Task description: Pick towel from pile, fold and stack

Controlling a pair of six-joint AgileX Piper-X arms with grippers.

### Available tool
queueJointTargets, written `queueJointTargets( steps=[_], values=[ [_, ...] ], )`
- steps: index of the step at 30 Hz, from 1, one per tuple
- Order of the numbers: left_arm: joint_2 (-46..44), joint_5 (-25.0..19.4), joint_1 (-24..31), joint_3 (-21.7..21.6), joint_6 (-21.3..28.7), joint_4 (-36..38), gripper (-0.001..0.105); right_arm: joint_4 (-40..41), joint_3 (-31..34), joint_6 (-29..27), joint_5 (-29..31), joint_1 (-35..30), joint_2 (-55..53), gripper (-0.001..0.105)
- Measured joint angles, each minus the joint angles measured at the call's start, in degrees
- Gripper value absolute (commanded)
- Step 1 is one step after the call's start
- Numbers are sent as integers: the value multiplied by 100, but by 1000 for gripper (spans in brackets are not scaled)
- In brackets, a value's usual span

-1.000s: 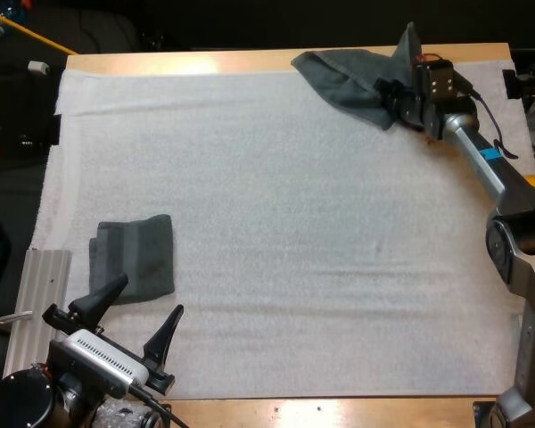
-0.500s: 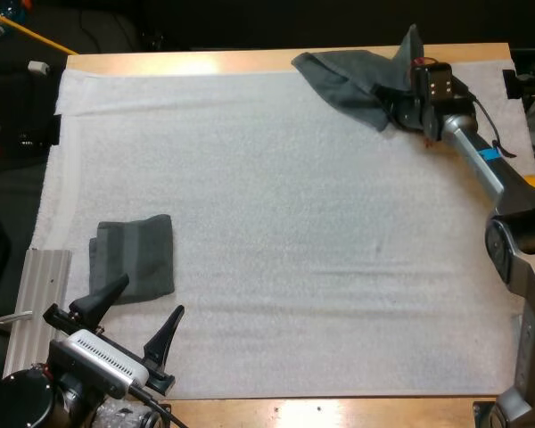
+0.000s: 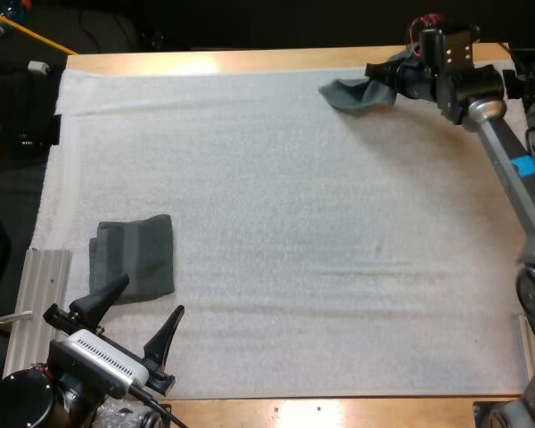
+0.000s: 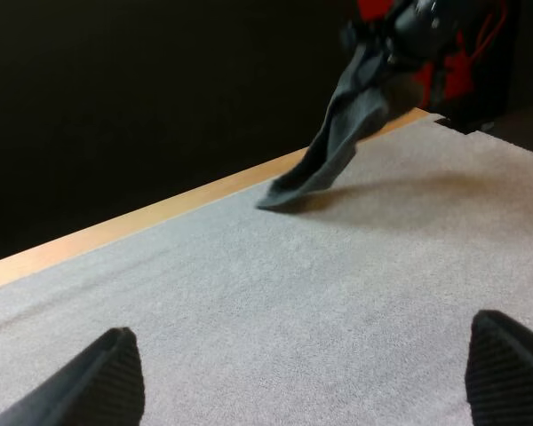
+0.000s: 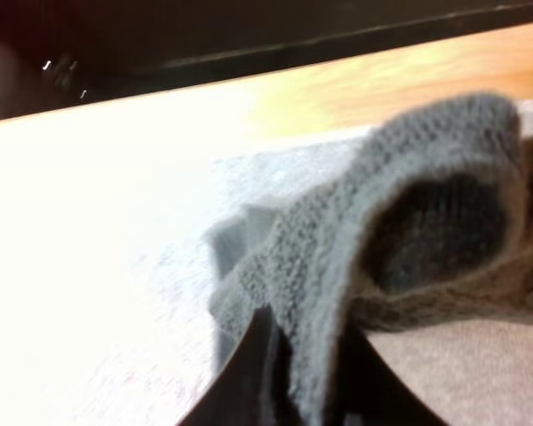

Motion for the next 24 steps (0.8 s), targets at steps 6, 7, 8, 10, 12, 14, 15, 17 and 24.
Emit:
queueJointTargets(
  steps=[6,7,8,10,12,14,15,17,24],
  values=[
    [0,0,0,0,0,0,71,768,0,-325,62,360,-948,0],
    [0,0,0,0,0,0,71,912,0,-345,72,433,-1097,0],
    [0,0,0,0,0,0,71,1050,0,-357,81,504,-1246,0],
    [0,0,0,0,0,0,71,1294,0,-375,81,621,-1565,0],
    [0,0,0,0,-5,0,71,1584,0,-392,81,747,-1838,0],
    [0,0,0,0,-8,0,71,1860,0,-395,81,854,-2119,0],
    [0,0,0,0,-8,0,71,2020,0,-395,81,922,-2248,0],
    [0,0,0,0,-8,0,71,2335,0,-395,81,1072,-2465,0],
    [0,217,0,0,-8,0,71,3110,78,-304,95,1706,-2870,0]
  ],
)
